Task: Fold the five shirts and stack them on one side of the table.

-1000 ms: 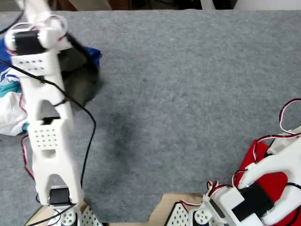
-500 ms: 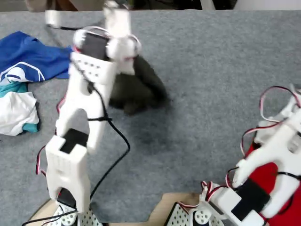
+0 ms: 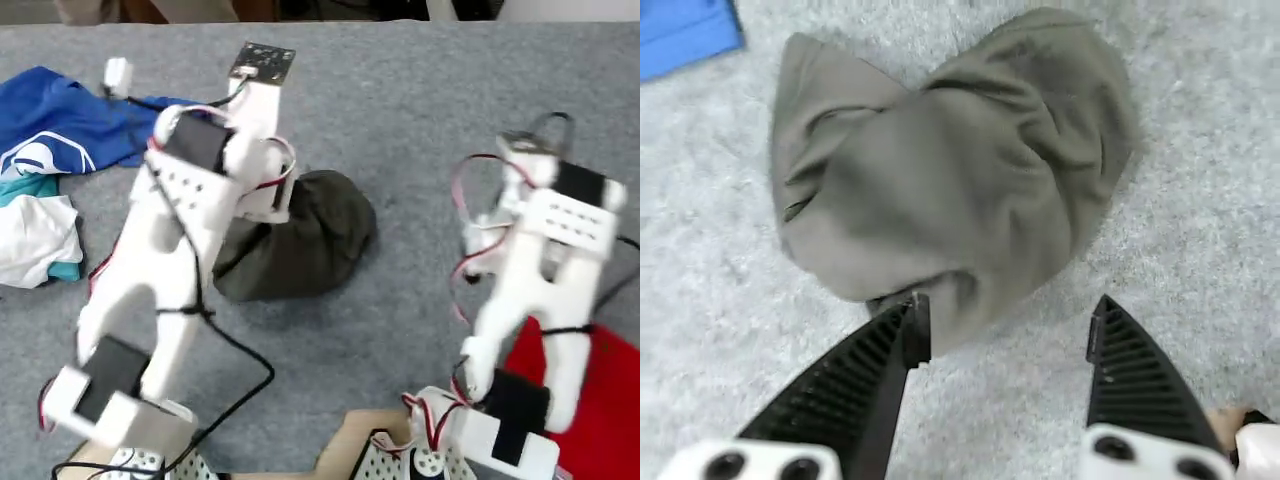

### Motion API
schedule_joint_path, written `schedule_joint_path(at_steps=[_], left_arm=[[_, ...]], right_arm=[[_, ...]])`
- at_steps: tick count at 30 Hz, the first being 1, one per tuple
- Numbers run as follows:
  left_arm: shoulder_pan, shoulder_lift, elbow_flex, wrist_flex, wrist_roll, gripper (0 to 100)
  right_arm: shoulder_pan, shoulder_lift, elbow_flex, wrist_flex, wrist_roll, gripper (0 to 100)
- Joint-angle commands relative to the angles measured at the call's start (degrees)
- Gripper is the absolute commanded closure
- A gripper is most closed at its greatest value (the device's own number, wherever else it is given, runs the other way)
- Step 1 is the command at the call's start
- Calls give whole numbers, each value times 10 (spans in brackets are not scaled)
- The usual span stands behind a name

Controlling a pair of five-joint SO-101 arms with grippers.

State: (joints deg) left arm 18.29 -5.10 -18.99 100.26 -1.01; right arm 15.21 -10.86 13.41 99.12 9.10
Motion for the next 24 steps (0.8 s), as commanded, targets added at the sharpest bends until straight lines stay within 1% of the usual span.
schedule_joint_path(at_steps=[1, 3, 6, 10, 13, 15, 18, 21, 24], left_arm=[[-53, -95, 59, 6, 6, 740], [-100, -128, 107, 5, 6, 740], [-177, -162, 184, 0, 6, 740], [-287, -190, 278, -41, 6, 740], [-356, -209, 338, -69, -8, 740], [-388, -224, 371, -79, -36, 740], [-416, -255, 414, -82, -64, 740], [-423, -292, 459, -82, -71, 740], [-419, -337, 498, -82, -71, 740]], right_arm=[[-118, -19, -29, 3, -37, 680], [-194, -18, -37, -21, -69, 690], [-282, -2, -42, -93, -111, 714], [-357, 61, -49, -175, -130, 758], [-396, 130, -92, -190, -129, 793], [-415, 180, -133, -190, -129, 811], [-424, 266, -204, -190, -129, 834], [-420, 355, -274, -185, -129, 866], [-401, 428, -346, -149, -129, 942]])
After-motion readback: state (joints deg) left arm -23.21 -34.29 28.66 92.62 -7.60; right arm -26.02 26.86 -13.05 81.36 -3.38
